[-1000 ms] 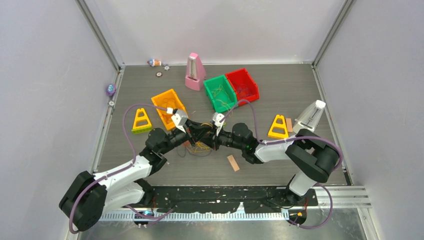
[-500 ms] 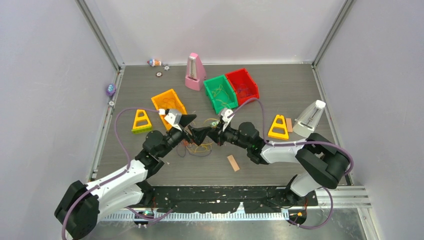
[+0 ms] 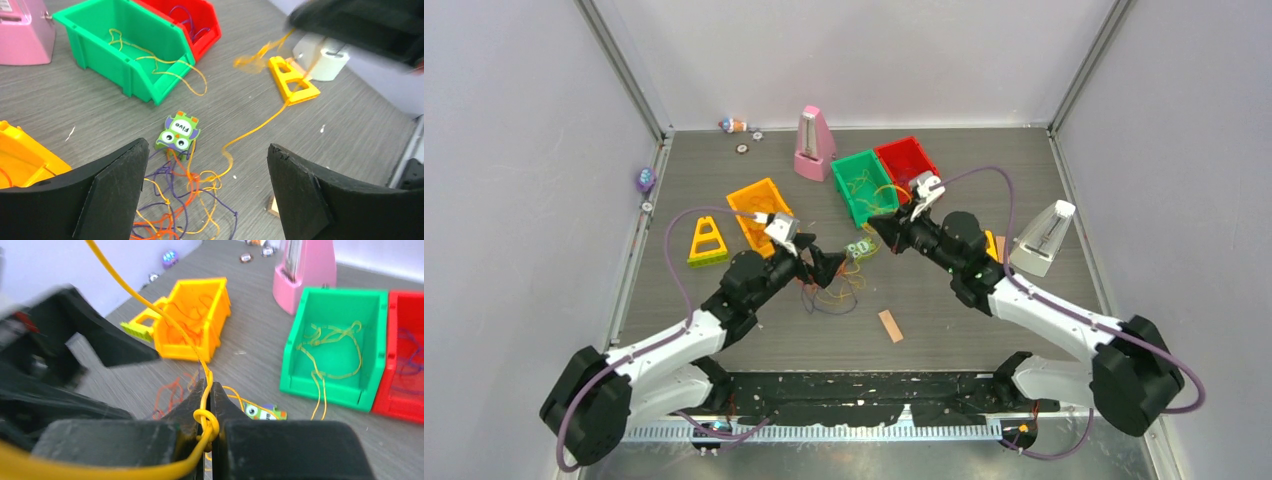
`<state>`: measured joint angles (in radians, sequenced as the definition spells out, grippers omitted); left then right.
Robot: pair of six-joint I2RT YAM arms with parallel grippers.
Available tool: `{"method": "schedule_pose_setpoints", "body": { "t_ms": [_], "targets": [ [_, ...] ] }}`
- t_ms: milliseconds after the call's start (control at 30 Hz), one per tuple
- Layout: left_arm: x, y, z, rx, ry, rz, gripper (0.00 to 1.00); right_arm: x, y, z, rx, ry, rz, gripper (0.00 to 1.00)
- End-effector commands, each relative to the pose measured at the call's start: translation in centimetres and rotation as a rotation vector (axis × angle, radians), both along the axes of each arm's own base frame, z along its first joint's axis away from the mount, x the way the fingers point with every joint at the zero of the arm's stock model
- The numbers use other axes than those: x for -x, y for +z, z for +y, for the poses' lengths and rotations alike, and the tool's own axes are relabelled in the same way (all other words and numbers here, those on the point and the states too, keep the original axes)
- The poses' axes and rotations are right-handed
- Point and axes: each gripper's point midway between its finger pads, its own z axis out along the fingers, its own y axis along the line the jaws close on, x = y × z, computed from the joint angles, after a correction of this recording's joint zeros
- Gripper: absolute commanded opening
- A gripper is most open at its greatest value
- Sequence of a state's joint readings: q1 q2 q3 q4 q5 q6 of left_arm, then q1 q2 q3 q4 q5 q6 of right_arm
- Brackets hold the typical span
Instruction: Untangle the cables
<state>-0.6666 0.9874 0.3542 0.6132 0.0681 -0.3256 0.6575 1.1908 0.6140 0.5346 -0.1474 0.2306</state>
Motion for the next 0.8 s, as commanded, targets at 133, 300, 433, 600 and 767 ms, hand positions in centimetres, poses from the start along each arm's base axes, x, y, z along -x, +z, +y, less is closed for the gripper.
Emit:
{"method": "schedule_pose_setpoints", "body": {
  "t_ms": [133, 300, 433, 600, 767],
  "targets": [
    [-0.8, -1.4, -4.4, -0.125, -0.182, 0.113, 0.84, 1.8, 12.7, -0.4, -0.031, 0.049, -0.092, 0.05],
    [-0.7, -4.3, -6.7, -0.194, -0.293, 0.264, 0.74, 3.0, 18.9, -1.0, -0.073, 0.065, -0.146, 0.05],
    [-0.9, -6.5, -8.1, -0.251, -0.347, 0.392, 0.68, 3.2, 22.7, -2.0, -0.082, 0.026, -0.183, 0.05],
    [-1.9, -8.3, -7.6, -0.318, -0.288, 0.468, 0.44, 3.0, 28.2, -4.7, -0.086, -0.097, -0.252, 0.05],
    [-3.4, -9.0, -4.7, -0.403, -0.107, 0.488, 0.19, 2.1, 30.3, -8.3, -0.042, -0.277, -0.27, 0.05]
  ]
}}
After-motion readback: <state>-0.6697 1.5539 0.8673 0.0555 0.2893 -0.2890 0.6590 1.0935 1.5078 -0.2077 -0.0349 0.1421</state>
